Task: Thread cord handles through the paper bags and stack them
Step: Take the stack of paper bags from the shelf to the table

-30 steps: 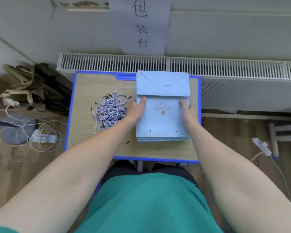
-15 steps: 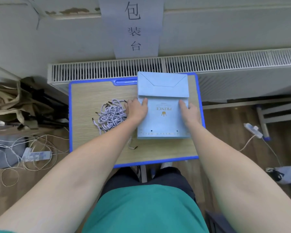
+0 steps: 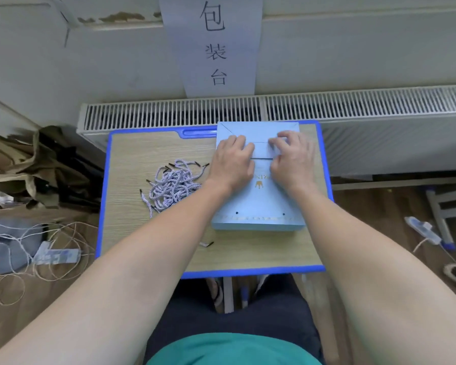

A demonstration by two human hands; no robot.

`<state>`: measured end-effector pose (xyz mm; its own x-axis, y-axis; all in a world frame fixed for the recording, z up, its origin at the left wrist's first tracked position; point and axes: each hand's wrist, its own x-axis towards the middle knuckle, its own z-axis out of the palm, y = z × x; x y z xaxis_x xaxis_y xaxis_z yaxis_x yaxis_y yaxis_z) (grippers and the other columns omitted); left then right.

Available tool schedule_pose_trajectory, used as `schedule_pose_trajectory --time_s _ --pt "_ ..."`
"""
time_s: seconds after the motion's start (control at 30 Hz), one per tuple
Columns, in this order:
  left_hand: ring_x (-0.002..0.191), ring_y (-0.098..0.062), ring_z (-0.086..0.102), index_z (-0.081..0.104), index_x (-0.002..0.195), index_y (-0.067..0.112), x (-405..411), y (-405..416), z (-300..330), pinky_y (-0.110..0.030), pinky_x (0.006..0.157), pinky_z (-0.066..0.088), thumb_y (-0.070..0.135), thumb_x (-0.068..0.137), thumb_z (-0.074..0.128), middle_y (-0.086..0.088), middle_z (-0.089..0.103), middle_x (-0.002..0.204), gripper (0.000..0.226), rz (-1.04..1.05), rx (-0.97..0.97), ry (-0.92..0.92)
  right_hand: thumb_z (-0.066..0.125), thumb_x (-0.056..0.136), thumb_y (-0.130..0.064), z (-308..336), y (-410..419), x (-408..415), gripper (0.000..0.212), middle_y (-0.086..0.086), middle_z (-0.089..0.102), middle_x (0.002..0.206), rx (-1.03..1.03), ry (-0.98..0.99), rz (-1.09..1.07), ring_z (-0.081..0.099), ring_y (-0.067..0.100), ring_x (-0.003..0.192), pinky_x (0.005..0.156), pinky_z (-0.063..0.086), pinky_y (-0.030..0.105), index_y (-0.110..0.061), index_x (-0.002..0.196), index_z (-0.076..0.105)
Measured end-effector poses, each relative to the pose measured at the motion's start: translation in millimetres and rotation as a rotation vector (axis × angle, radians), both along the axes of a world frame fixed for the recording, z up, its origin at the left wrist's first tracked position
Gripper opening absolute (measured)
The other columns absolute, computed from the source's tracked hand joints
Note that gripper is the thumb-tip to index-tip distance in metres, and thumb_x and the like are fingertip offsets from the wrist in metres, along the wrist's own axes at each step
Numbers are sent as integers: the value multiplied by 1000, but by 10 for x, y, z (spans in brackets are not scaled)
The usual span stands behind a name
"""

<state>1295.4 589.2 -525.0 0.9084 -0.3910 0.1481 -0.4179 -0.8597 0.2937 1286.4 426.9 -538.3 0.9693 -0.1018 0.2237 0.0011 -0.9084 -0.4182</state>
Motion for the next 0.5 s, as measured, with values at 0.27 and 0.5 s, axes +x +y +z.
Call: schedule_pose_trajectory --time_s 0.27,0.5 --pt "84 -35 50 55 90 4 278 -113 -297 -42 73 41 22 74 33 -16 55 91 32 -43 26 -247 41 75 -18 -316 42 393 21 13 57 80 -145 -301 106 53 35 77 69 42 42 -8 78 59" --pt "115 -30 44 51 117 10 214 -99 -454 -37 89 32 20 97 40 -10 51 121 25 43 131 -341 46 91 -12 -392 91 423 20 16 59 102 -206 -296 81 52 37 100 82 36 40 -7 99 63"
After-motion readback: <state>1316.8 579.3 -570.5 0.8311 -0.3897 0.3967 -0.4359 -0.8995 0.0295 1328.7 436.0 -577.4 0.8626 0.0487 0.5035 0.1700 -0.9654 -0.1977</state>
